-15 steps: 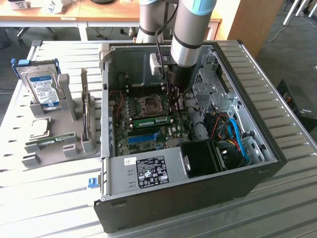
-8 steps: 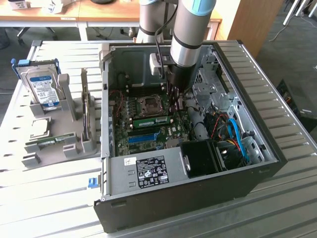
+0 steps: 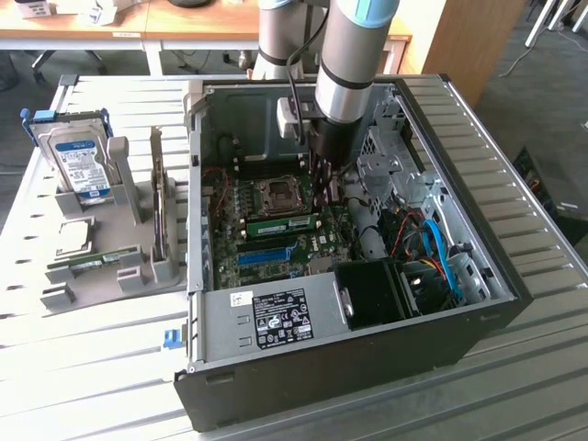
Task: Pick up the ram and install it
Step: 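Press down the ram until it locks into place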
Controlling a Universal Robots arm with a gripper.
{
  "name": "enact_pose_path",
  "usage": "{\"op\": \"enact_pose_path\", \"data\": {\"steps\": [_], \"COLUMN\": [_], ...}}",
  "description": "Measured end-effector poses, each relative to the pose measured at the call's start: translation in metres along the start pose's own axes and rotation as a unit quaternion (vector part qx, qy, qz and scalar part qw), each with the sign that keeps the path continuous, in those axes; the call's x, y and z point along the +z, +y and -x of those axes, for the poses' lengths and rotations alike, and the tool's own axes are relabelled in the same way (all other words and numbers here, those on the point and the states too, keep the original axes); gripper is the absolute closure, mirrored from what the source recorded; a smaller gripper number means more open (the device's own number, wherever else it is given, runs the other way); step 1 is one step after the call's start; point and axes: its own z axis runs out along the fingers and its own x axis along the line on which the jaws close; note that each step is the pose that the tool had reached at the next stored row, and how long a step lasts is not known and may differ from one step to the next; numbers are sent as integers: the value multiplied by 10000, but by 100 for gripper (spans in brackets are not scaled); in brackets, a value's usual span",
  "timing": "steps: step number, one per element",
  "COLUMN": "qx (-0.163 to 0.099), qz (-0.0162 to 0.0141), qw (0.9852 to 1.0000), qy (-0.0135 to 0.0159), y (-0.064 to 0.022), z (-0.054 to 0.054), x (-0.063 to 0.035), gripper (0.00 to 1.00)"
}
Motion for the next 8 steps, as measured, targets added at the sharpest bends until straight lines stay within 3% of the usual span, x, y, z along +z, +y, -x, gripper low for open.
{"op": "enact_pose_path", "data": {"steps": [8], "qx": [0], "qz": [1], "qw": [10000], "qy": [2], "y": [-1], "z": [-2], "x": [38], "gripper": [89]}}
